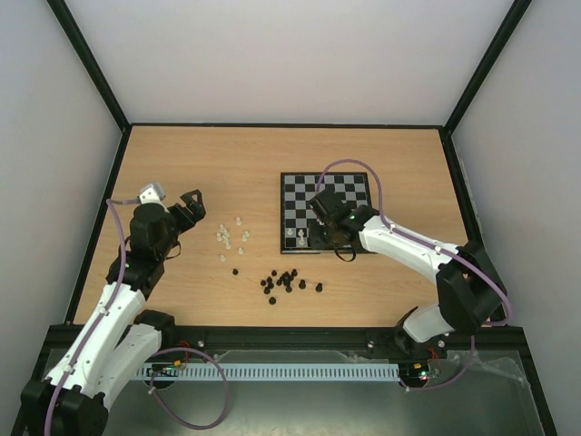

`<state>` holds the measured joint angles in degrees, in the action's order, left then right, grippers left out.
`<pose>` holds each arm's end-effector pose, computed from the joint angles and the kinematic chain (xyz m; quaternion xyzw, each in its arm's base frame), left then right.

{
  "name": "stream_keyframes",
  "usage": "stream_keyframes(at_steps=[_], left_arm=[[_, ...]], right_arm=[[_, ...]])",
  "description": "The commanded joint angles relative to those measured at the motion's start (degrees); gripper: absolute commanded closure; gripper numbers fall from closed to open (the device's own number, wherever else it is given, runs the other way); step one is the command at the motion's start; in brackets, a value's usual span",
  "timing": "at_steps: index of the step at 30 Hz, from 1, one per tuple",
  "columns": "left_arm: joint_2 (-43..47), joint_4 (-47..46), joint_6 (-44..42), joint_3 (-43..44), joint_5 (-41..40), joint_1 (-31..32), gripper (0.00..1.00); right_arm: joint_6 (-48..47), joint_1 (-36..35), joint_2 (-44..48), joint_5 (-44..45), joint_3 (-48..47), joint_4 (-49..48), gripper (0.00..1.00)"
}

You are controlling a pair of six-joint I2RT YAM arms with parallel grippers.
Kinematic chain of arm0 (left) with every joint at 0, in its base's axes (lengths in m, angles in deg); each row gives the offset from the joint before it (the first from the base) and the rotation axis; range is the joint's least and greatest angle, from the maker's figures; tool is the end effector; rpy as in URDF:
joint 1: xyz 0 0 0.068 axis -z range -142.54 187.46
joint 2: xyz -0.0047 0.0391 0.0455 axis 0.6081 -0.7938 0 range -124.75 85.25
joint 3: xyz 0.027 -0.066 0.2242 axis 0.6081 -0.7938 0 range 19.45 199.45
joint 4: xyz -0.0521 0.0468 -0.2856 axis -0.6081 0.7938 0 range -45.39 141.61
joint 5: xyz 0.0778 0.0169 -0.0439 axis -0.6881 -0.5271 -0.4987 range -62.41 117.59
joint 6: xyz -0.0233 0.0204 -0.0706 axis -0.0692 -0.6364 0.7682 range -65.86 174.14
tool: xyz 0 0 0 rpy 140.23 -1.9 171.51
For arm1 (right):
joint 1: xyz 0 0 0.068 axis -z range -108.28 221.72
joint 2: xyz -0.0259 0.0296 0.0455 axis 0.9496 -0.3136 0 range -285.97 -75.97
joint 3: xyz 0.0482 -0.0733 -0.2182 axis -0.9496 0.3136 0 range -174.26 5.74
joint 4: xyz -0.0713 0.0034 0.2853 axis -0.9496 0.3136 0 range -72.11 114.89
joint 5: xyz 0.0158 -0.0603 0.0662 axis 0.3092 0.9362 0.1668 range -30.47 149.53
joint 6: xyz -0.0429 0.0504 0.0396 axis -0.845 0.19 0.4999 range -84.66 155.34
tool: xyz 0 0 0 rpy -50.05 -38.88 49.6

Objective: Set up the chess pieces on the board
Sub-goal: Place the chess piece on the chessboard.

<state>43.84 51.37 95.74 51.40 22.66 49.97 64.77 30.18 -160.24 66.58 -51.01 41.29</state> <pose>0.2655 -0.0532 0.2366 -0.2257 0.7670 -0.2422 0.5497 0.2755 0.2333 0.1534 -0.0788 0.9375 0.1467 0.3055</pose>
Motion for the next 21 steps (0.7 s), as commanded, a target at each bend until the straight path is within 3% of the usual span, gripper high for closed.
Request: stream_keyframes(at_steps=[1,21], left_arm=[[0.1,-1.6,-0.5,-0.5,0.1,0.1,0.00],[-0.1,-1.8,-0.6,-0.7,0.2,0.0,0.01]], right_arm=[[1.2,0.7,1.5,1.2,2.6,-1.2,0.92],[0.3,3.5,-3.7,-0.2,3.1,-7.0,0.92]])
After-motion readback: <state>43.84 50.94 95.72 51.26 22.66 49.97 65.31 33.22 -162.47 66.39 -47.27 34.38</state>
